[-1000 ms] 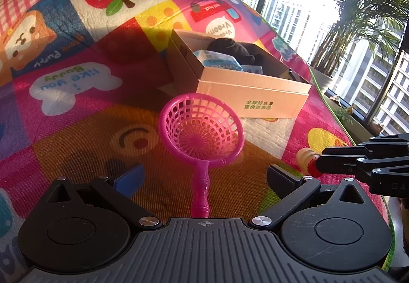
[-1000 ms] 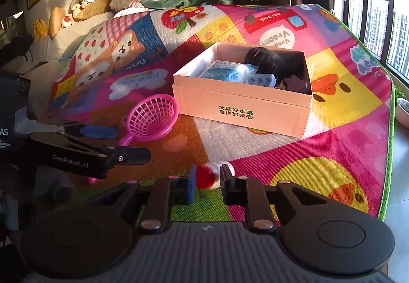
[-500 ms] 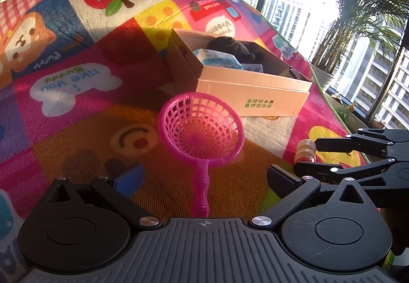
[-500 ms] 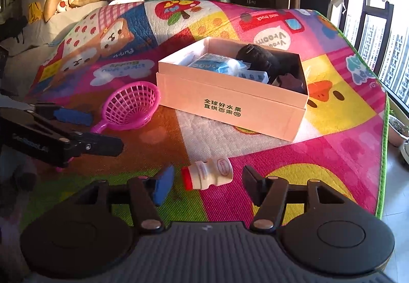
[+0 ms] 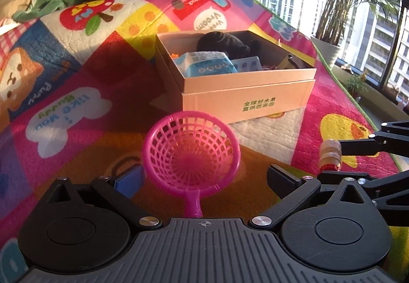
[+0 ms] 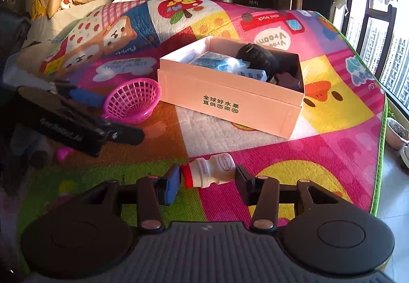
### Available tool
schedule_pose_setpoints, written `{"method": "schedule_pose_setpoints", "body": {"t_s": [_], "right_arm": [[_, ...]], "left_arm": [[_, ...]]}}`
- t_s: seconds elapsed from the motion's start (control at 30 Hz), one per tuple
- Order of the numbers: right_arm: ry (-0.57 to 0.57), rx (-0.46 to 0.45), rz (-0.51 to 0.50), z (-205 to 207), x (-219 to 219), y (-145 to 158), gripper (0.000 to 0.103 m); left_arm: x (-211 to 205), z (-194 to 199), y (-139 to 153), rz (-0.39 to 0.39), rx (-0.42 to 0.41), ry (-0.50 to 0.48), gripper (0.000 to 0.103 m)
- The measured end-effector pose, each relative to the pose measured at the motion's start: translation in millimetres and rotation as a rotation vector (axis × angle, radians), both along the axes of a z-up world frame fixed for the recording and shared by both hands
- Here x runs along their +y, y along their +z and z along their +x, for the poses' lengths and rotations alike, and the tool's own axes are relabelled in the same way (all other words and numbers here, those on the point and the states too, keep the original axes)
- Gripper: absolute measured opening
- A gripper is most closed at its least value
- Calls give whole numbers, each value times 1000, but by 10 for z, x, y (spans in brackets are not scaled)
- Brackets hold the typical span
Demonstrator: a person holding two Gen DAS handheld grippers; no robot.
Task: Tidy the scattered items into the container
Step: 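Grasp the white bottle with the right tool while the left tool grasps the pink net, then carry the bottle with the right tool while the left tool carries the net into the box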
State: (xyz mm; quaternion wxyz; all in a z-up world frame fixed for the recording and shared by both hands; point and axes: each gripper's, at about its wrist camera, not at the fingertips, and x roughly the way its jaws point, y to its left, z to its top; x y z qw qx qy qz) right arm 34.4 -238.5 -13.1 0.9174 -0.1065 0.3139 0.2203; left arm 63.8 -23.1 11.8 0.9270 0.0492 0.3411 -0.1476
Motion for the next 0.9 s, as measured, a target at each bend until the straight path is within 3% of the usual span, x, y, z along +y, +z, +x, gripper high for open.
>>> {"method": "schedule_pose_setpoints", "body": {"t_s": [0.3,0.4,0.47,0.67,0.8,0.9], "right_arm": [[-11,2,14,-48,-72,-18,46],[-17,-5,18,-59,-96,8,46],[-18,-14,20,-77,-106,43,46],[-18,-61,4,-212,-147,196,46],[-22,-100,-17,-322,-194,322,46],[-29,-137,-14,-358,-238,490,46]], "left_arm": [[-73,113,-72,46,4,-1,103],[-75,80,-34,55,-1,-2,87],[-67,45,-15,42,10,-7,86],[-180,-299,55,38,30,-113,86],[-231,-503,242,9,35,-174,86],[-222,-534,548,-27,2,-196,86]]}}
